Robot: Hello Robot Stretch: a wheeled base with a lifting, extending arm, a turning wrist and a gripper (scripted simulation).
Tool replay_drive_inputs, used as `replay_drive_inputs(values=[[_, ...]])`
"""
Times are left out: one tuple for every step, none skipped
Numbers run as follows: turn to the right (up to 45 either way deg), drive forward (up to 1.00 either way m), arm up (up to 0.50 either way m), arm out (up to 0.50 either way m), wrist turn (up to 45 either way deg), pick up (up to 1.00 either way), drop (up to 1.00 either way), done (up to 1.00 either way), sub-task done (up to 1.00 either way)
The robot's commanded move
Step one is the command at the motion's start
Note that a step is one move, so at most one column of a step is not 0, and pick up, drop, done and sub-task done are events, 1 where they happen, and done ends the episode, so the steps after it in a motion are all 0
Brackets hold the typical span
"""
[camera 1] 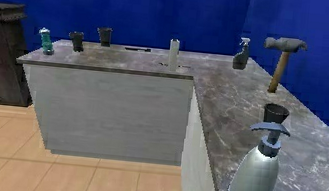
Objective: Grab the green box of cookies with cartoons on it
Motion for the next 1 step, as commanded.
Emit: replay_drive_inputs(values=[[0.0,0.00,0.00,0.10,0.0,0.00,0.00,0.00,0.00]])
